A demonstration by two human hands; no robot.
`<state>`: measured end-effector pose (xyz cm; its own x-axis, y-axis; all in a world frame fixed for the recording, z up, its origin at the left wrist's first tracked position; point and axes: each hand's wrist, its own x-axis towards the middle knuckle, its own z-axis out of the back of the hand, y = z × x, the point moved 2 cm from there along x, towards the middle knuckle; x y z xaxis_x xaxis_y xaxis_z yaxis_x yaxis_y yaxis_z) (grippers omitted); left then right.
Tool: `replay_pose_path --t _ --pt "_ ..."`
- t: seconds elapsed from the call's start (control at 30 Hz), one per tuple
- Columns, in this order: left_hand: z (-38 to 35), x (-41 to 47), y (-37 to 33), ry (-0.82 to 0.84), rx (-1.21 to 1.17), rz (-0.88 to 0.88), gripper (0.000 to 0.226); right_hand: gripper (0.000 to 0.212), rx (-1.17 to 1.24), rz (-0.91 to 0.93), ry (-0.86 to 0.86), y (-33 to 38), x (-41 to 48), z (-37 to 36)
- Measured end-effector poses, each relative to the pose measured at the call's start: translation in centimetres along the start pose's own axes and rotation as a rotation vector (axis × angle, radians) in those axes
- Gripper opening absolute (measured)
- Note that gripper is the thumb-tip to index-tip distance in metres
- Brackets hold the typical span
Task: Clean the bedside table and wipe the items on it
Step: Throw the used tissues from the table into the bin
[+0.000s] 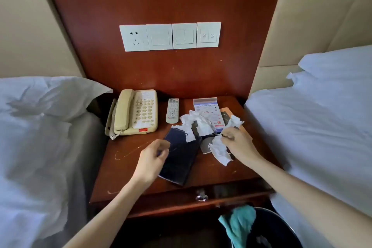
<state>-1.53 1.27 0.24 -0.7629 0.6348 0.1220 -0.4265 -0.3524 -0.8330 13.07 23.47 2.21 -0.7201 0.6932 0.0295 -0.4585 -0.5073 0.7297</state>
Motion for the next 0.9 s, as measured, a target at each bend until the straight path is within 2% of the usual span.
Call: replay_pose_path --t 0.27,0.43,0.57,0.7,0.9 --pt "-2.7 0.1 1.8 -0.005 0.112 -0.146 0.023 0.027 -0.091 0.23 -0.079 -2.8 0.6 -1.3" --pt "-4.2 1.3 1.0 -0.049 0.353 -0.218 0.027 0.029 -0.241 0.353 0.011 -3.7 0.3 -2.1" --pt "-5.7 3.5 -0.5 0.002 0.5 -0.262 0.037 0.034 -0.393 0.434 0.022 -4.2 0.2 -2.4" --pt "-7.0 5.8 -1.2 0.049 0.546 -0.271 0.041 0.031 -0.453 0.443 0.081 -4.6 0.9 -2.1" --pt "-8.1 6.7 -0.5 -0.014 0.524 -0.249 0.026 0.029 -0.408 0.443 0.073 -4.6 1.1 -2.1"
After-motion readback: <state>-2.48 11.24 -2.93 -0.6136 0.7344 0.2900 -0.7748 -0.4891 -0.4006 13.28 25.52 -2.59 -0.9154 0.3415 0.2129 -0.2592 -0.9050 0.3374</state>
